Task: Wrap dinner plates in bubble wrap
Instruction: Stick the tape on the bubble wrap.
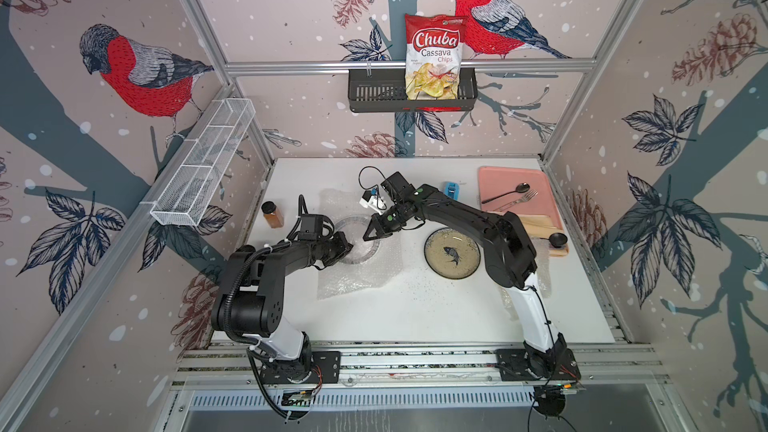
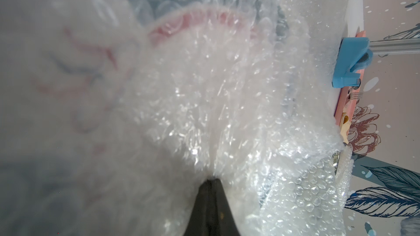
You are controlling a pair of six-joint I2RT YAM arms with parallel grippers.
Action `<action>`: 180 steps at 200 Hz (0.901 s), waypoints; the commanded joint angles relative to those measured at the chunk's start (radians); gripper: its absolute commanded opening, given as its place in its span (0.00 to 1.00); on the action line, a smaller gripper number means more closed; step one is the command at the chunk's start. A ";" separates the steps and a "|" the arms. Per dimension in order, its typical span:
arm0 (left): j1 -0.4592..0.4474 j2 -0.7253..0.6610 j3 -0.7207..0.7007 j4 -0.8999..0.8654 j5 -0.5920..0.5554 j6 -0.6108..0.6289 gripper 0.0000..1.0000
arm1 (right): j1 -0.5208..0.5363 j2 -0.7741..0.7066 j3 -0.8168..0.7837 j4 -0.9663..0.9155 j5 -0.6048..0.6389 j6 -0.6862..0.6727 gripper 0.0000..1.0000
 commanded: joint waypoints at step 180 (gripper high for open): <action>0.000 -0.013 -0.045 -0.239 -0.093 -0.026 0.00 | 0.006 0.156 0.026 0.092 -0.046 0.133 0.00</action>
